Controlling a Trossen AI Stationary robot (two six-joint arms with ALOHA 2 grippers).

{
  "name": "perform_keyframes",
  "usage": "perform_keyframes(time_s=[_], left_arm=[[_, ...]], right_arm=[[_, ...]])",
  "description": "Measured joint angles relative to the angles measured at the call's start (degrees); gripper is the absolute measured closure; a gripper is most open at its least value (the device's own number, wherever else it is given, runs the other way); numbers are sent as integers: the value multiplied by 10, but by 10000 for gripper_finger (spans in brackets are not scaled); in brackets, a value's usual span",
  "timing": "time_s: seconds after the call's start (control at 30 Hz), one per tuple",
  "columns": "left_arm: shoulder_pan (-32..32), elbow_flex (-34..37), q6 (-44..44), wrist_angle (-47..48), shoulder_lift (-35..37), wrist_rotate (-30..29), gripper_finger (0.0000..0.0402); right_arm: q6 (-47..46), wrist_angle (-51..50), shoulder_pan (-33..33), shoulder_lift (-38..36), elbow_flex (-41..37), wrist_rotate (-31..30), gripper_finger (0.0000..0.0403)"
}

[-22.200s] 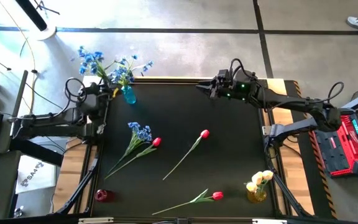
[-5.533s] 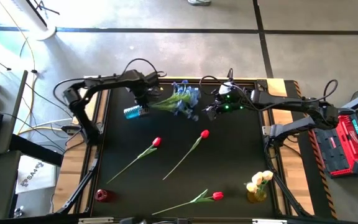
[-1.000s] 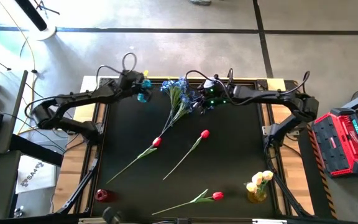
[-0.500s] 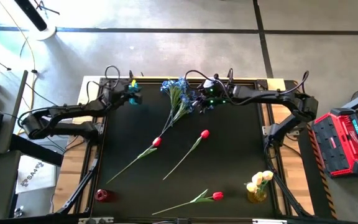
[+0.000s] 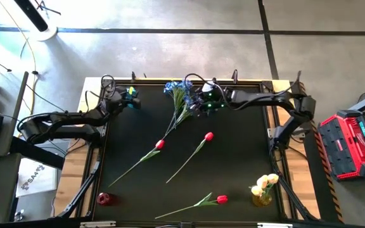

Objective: Sort flowers into vase by color
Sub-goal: Adjust the blue vase on the top left of the table, then put the top left blue flowers into the blue vase

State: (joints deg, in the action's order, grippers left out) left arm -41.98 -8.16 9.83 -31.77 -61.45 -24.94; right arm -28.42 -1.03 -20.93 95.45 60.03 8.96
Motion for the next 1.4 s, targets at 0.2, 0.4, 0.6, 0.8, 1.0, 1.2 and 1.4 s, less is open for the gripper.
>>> perform_keyframes(time_s=[0.2, 0.4, 0.6, 0.8, 1.0, 1.2, 1.4], left_arm=[[0, 5, -1, 4, -1, 14, 104], [0, 5, -15, 2, 21, 50, 68], [0, 5, -35, 20, 96, 67, 62], [0, -2, -35, 66, 182, 79, 62], [1, -104, -35, 220, 218, 111, 62], [20, -212, 11, 302, 158, 162, 62], [81, -267, 82, 310, 33, 190, 62]], right_arm=[[-2, 26, 9, 32, 0, -59, 177], [-14, 25, 7, 57, 0, -60, 195], [-36, 26, 7, 57, 0, -60, 210], [-51, 26, 7, 53, 0, -48, 210], [-66, 26, 7, 51, 0, -39, 210], [-97, 26, 7, 51, 0, -38, 210], [-127, -2, 7, 27, 0, -47, 210]])
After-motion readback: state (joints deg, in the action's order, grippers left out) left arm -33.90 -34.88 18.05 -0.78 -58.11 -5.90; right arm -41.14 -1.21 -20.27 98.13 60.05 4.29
